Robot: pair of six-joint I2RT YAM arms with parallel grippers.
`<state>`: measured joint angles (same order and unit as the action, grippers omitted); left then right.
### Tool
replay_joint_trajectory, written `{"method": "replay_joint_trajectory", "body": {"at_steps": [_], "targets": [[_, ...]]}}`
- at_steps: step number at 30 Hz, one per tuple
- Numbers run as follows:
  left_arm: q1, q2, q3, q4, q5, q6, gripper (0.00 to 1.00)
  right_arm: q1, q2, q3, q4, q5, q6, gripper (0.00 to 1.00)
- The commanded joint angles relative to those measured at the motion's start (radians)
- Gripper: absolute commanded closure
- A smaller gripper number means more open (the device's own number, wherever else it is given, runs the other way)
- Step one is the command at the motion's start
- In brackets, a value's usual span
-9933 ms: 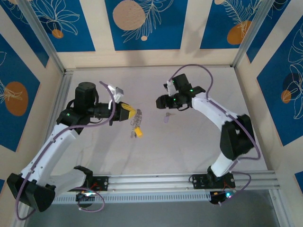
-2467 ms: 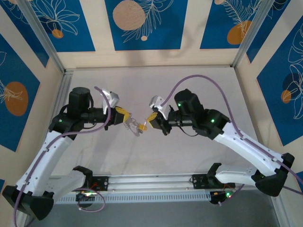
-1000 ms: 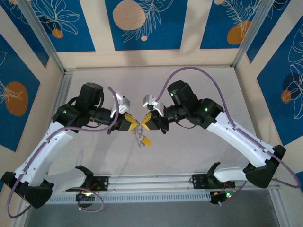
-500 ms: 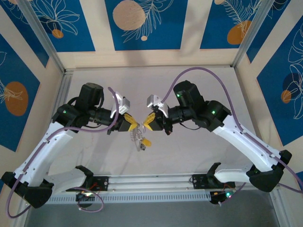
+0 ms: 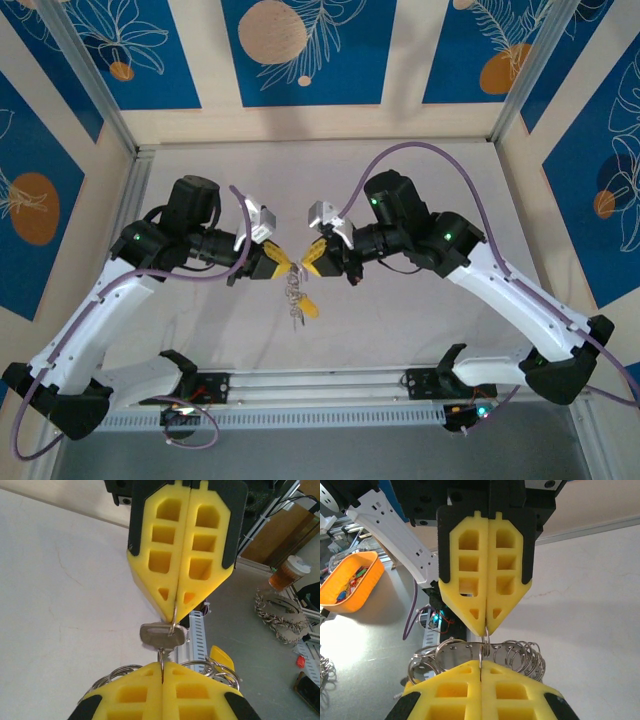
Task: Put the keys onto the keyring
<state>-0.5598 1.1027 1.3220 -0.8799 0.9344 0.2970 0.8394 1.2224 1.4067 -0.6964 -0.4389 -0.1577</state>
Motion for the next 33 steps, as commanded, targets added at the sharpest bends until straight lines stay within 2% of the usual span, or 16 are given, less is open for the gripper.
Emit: {"method": "replay_joint_trajectory", "body": {"at_steps": [1,14,29,33], "targets": [[-0.011,-0.01,0.035,0.006,0.035,0.002,1.0,0.007,0.015,0.002,0.006,-0.031,-0.019,1.0],[-0.012,-0.012,0.034,0.01,0.035,-0.001,1.0,0.019,0.032,0.008,-0.003,-0.049,-0.028,1.0],[-0.014,-0.014,0.028,0.006,0.03,0.001,1.0,0.018,-0.007,0.02,-0.034,-0.008,-0.043,1.0],[-0.014,-0.015,0.029,0.002,0.029,0.005,1.0,0.018,-0.002,0.029,-0.02,-0.038,-0.034,1.0]]}}
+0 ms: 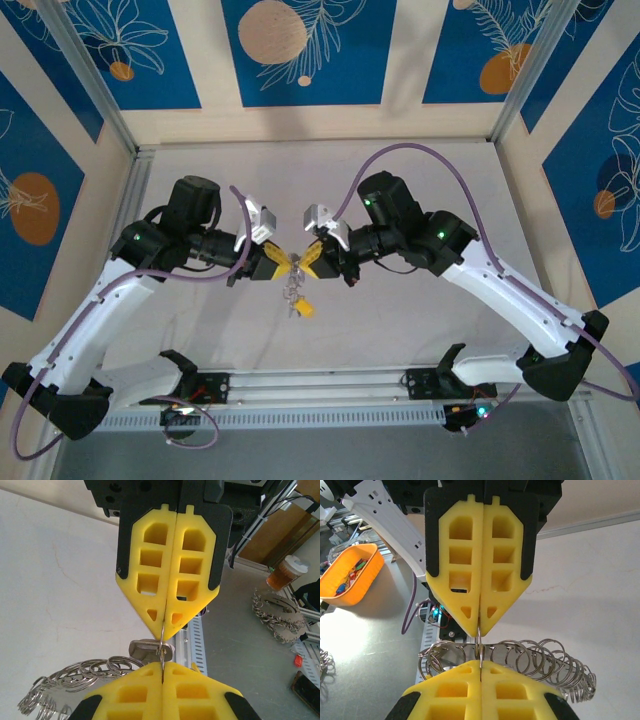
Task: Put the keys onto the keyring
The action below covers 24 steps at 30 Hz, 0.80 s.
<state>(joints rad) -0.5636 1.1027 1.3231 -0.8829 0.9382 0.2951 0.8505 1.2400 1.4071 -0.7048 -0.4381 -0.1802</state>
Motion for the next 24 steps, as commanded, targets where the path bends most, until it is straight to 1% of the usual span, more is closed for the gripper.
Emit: {"method": "replay_joint_trajectory", "body": {"at_steps": [1,8,11,16,20,24], "targets": [[-0.01,-0.015,0.028,0.006,0.025,0.006,1.0,0.01,-0.018,0.028,-0.012,-0.04,-0.011,1.0],[-0.011,-0.015,0.025,0.002,0.022,0.009,1.0,0.011,-0.014,0.04,-0.017,-0.035,-0.015,1.0],[-0.012,-0.016,0.024,0.007,0.004,0.009,1.0,0.003,-0.011,0.055,-0.036,-0.019,-0.006,1.0],[-0.015,-0.017,0.017,0.008,-0.077,0.026,1.0,-0.045,-0.009,0.102,-0.089,-0.056,0.061,1.0],[-0.018,-0.043,-0.003,0.059,-0.164,0.02,1.0,-0.05,0.014,0.112,-0.12,-0.121,0.098,1.0],[-0.03,-0.041,0.001,0.052,-0.203,0.038,1.0,-0.047,0.052,0.1,-0.101,-0.171,0.145,1.0]]}}
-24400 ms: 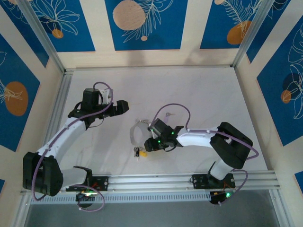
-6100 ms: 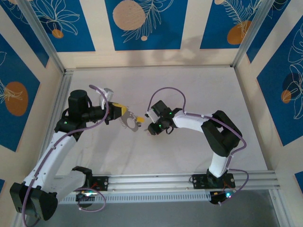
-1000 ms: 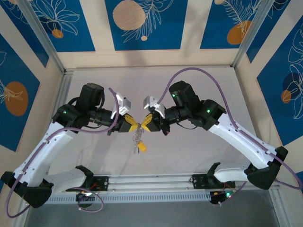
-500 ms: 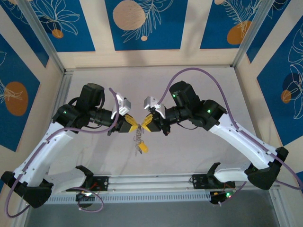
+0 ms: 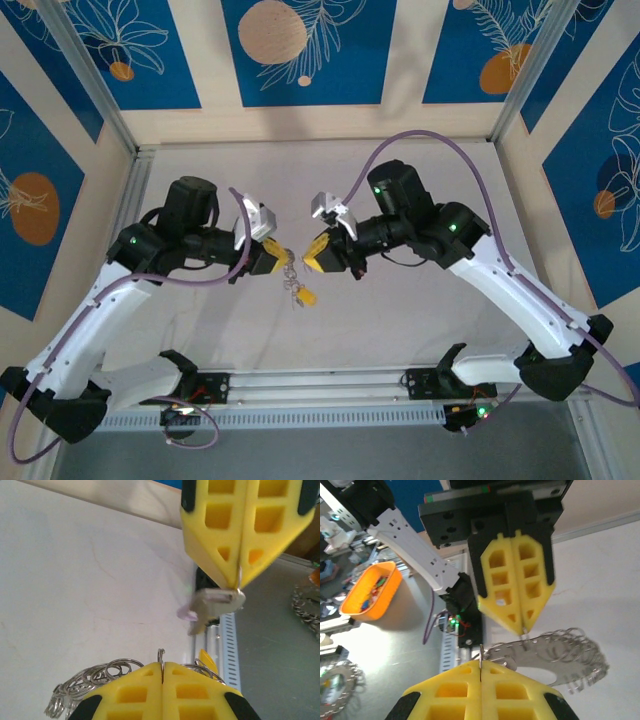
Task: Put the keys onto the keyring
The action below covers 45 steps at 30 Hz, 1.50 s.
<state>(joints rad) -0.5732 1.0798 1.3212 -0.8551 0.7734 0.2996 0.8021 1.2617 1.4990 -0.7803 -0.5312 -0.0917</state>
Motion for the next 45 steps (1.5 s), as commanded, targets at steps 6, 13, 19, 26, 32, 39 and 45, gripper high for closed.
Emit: {"method": "replay_joint_trajectory", "body": {"at_steps": [6,13,19,26,32,39,45], "targets": [[-0.032,-0.023,0.0,0.025,-0.051,0.045,1.0,0.009,0.079,0.013,-0.005,-0.054,0.088,1.0],[-0.036,-0.03,-0.006,0.021,-0.051,0.053,1.0,0.009,0.136,0.036,-0.025,-0.035,0.108,1.0],[-0.037,-0.036,-0.01,0.014,-0.05,0.058,1.0,0.001,0.149,0.037,-0.016,-0.012,0.131,1.0],[-0.038,-0.041,-0.012,0.011,-0.04,0.062,1.0,-0.018,0.167,0.042,-0.023,0.0,0.161,1.0],[-0.04,-0.044,-0.015,0.004,-0.037,0.066,1.0,-0.029,0.173,0.053,-0.023,-0.016,0.178,1.0],[-0.042,-0.045,-0.023,-0.002,-0.054,0.074,1.0,-0.02,0.115,0.013,0.029,-0.034,0.162,1.0],[-0.043,-0.044,-0.024,-0.004,-0.059,0.076,1.0,-0.022,0.09,0.004,0.036,-0.029,0.166,1.0]]}}
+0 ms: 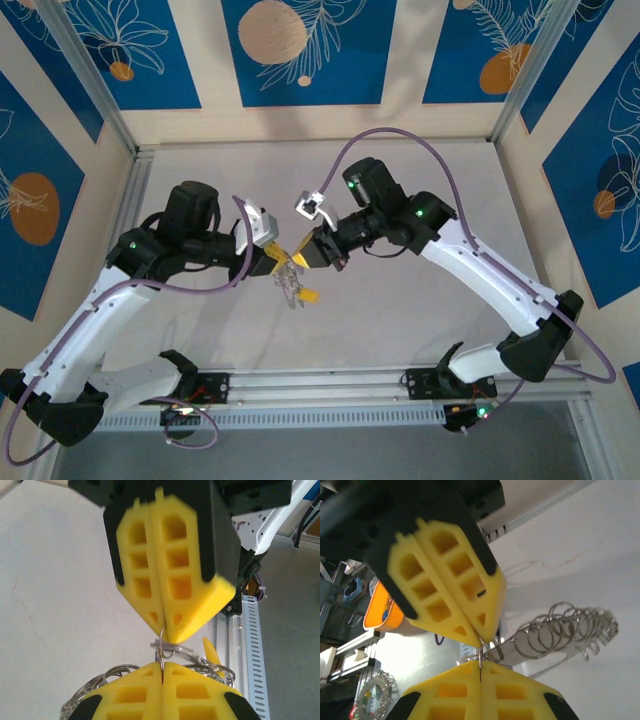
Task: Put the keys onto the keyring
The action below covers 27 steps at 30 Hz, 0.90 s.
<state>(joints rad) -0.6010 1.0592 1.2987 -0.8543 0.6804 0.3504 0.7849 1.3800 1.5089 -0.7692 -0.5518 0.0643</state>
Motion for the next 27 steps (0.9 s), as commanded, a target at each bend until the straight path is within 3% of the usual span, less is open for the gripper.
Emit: {"method": "replay_joint_trajectory", "body": {"at_steps": [1,18,27], "targets": [[-0.016,-0.023,-0.001,-0.005,0.037,0.023,1.0,-0.008,-0.027,-0.008,0.028,-0.006,0.015,1.0],[-0.02,-0.026,0.0,-0.008,-0.017,0.025,1.0,-0.003,0.006,0.033,-0.101,-0.011,-0.024,1.0],[-0.029,-0.026,0.002,-0.008,-0.024,0.026,1.0,0.013,0.015,0.031,-0.068,-0.054,-0.009,1.0]]}}
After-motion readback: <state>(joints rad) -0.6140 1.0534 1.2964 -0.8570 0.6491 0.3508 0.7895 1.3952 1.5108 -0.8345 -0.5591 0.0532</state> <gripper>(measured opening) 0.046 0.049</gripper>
